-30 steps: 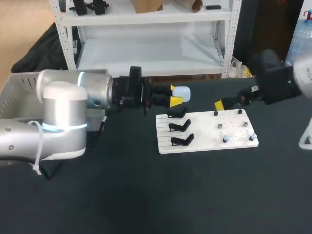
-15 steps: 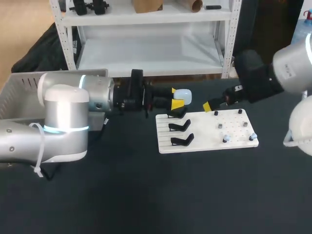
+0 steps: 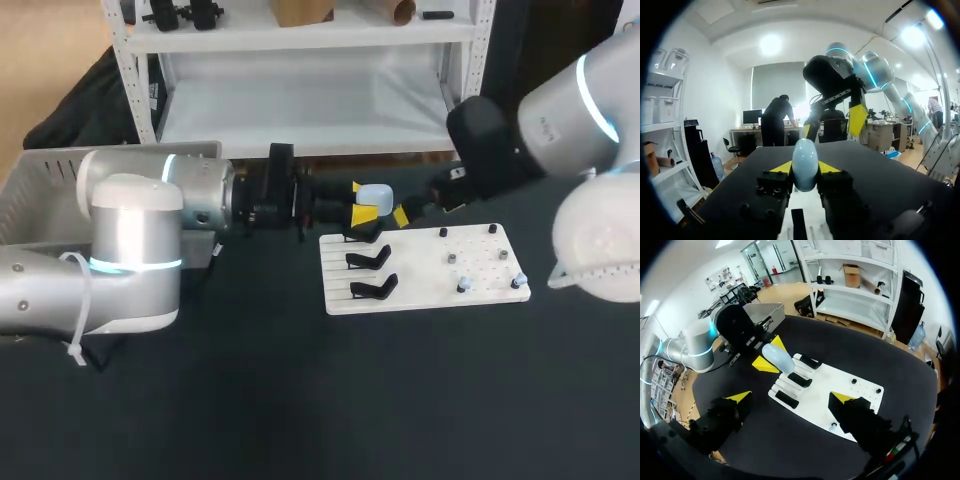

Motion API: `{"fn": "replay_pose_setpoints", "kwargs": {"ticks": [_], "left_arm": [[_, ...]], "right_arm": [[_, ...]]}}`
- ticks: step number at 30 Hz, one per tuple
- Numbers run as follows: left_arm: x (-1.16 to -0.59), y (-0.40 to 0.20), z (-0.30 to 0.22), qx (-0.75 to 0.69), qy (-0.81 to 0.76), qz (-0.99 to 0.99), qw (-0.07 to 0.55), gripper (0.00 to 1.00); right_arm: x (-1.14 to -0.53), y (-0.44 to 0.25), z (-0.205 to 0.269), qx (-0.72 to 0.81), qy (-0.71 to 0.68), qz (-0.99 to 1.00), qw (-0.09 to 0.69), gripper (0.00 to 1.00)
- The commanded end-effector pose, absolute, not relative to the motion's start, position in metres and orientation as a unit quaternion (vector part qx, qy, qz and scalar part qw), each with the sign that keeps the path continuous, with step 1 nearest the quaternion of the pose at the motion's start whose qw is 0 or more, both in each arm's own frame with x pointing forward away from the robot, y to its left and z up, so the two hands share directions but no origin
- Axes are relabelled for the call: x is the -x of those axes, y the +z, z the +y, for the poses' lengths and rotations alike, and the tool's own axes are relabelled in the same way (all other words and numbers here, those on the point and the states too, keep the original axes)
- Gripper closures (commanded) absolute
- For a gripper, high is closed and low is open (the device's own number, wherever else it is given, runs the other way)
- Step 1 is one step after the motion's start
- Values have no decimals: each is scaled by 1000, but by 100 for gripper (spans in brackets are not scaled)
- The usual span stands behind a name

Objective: Pick up each earbud case from the left stands, insert the matching earbuds, close the lid, and place the case in the box.

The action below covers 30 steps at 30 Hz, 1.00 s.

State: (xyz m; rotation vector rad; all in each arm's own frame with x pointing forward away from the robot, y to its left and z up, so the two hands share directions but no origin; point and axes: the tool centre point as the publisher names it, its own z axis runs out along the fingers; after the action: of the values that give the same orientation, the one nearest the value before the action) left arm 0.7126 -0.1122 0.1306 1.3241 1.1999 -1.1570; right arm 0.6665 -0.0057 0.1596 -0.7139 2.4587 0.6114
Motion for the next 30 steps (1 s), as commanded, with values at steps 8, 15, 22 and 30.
{"fn": "replay_pose_setpoints", "kwargs": {"ticks": [8,15,22,30], "left_arm": [[-711,130,-113,-542,-473,494,488,100],[-711,130,-113,-542,-473,494,488,100],[-711,130,-113,-542,-473,494,488,100],[-711,130,-113,-542,-473,494,488,100]], "right_arm": [[-684,153,11,262,217,909,240,0],[-690,149,15,260,217,911,236,0],[-697,147,18,255,217,912,235,0],[-703,144,17,247,216,915,235,0]]}}
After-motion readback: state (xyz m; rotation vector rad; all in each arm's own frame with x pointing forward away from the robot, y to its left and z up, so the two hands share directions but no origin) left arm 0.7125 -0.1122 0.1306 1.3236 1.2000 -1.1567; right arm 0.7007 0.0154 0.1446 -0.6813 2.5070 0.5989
